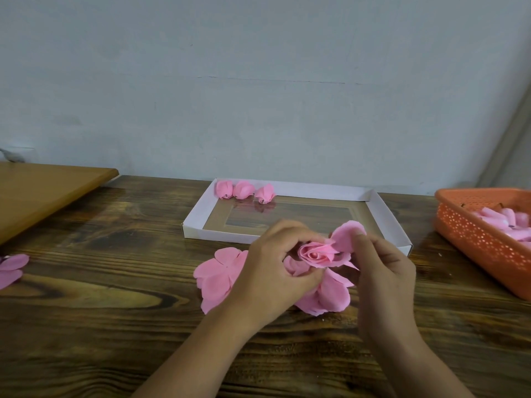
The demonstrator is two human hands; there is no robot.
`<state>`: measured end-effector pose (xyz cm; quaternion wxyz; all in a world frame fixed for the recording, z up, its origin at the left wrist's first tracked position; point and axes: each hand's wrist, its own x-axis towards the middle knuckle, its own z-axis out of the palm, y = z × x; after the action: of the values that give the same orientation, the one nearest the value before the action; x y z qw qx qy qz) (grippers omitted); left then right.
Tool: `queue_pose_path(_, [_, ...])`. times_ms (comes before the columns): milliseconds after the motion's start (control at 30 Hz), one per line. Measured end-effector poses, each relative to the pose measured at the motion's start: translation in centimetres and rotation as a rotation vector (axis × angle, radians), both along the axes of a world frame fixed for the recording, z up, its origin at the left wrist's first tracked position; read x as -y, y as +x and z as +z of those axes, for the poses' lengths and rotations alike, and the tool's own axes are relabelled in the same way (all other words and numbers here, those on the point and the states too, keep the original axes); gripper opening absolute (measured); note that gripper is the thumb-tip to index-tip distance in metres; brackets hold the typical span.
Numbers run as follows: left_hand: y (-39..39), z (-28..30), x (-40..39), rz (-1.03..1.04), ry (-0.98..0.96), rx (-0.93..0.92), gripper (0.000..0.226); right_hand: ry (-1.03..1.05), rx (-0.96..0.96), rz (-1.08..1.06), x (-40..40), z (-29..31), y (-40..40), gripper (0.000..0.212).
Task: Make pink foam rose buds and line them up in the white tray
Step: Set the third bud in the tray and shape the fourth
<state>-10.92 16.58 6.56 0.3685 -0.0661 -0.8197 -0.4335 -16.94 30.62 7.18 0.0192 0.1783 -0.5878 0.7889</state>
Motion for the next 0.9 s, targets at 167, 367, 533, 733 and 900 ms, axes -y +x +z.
queue_pose_path(167, [0.0,-0.1,0.0,0.010,-0.024,-0.006,0.031,0.012,-0.100,-0.013,0.0,0.4,0.5,0.019])
queue_pose_path(367, [-0.1,0.0,0.0,0.017,0.020,-0.056,0.030,0.053,-0.261,0.037,0.1,0.6,1.1,0.012])
queue_pose_path(533, [-0.2,-0.2,0.1,0.000,0.041,-0.022,0.050,0.060,-0.281,0.067,0.2,0.3,0.7,0.030])
queue_pose_path(733, [-0.3,-0.2,0.2,0.055,0.006,-0.049,0.037,-0.009,-0.234,0.224,0.0,0.0,0.3,0.037])
queue_pose_path(900, [-0.4,-0.1,0.4,0.066,0.110,-0.037,0.033,-0.057,-0.150,0.233,0.1,-0.6,-0.3,0.041])
